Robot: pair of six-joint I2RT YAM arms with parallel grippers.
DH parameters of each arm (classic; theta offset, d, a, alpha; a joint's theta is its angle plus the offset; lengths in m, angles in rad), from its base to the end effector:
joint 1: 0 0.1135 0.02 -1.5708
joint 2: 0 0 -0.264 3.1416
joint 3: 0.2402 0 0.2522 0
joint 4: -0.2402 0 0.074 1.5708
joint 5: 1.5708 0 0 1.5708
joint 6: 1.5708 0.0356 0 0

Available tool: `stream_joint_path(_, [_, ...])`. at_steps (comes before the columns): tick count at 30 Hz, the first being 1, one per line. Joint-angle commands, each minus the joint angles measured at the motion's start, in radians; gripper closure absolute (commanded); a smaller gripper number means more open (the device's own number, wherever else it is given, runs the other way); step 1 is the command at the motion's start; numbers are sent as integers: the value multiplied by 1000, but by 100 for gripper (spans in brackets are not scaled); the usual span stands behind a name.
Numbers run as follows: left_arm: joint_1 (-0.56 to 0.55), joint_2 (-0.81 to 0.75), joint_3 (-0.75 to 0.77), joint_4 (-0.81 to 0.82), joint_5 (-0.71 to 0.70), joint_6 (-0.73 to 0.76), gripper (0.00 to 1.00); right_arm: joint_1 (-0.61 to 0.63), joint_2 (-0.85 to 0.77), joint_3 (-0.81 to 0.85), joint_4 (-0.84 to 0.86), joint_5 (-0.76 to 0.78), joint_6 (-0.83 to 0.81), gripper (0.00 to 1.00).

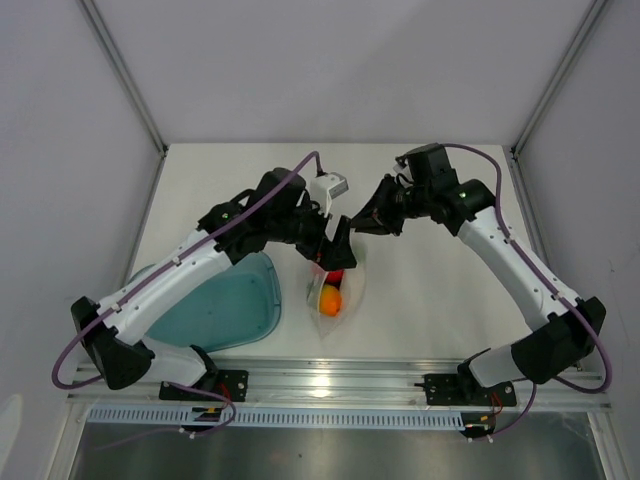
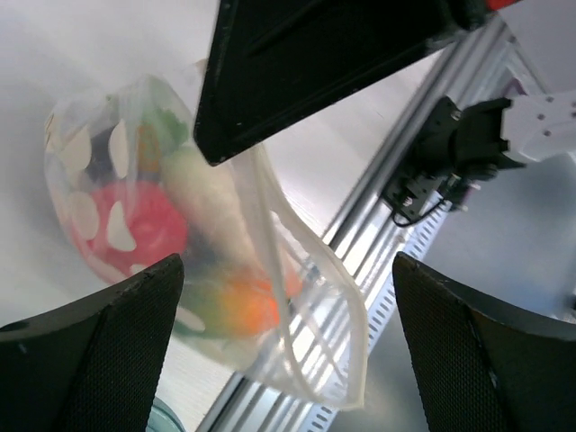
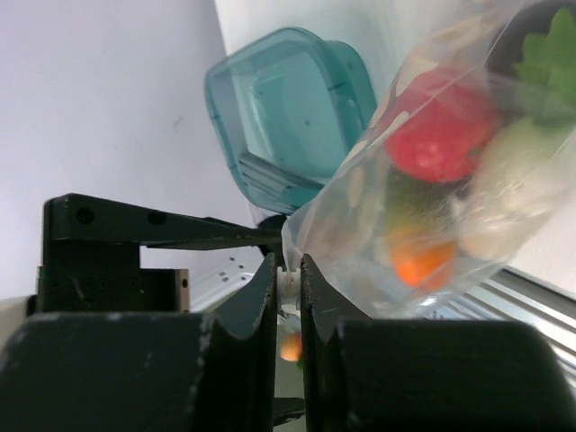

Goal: Place the food in the zip-top bag and seal the zipper
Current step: Adjust the zipper food storage bag at the center of the board.

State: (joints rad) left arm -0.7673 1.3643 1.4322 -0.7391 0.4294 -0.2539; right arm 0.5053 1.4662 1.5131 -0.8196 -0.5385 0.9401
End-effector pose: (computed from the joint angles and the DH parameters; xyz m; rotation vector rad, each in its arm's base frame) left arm 0.1981 -0.2116 0.3822 0.8405 2.2223 -1.0071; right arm 0.2617 0.1656 0.3745 0.2651 2.6014 1.2620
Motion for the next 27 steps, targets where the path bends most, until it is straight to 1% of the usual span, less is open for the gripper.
stream_joint_path(1, [-65, -48, 48, 29, -248, -1, 2, -5, -87, -31, 72, 26, 109, 100])
stream_joint_path(3, [-102, -47, 54, 12, -325, -11, 0, -5, -107, -57, 97, 37, 163, 100])
stream_joint_path(4, [-112, -42, 54, 3, -402, -19, 1, -2, -125, -68, 100, 43, 179, 100])
stream_joint_path(5, [-121, -41, 53, -14, -428, -27, 1, 1, -136, -92, 108, 51, 213, 100])
stream_joint_path(7, [-142, -27, 53, -31, -522, -54, 0, 7, -168, -119, 128, 61, 250, 100])
stream_joint_path(8, [-154, -24, 57, -36, -537, -65, 0, 9, -178, -142, 138, 75, 285, 100])
stream_joint_path(13, [-219, -31, 82, -20, -633, -71, 0, 30, -211, -153, 140, 127, 335, 100])
stream_joint_path(16, [-242, -41, 105, 6, -641, -77, 1, 48, -216, -148, 134, 163, 347, 100])
stream_joint_path(20, [-247, -41, 102, 46, -600, -97, 1, 73, -214, -146, 142, 189, 367, 100])
stream_joint_path(27, [-247, 59, 125, -9, -561, -123, 0, 93, -219, -128, 139, 244, 394, 100])
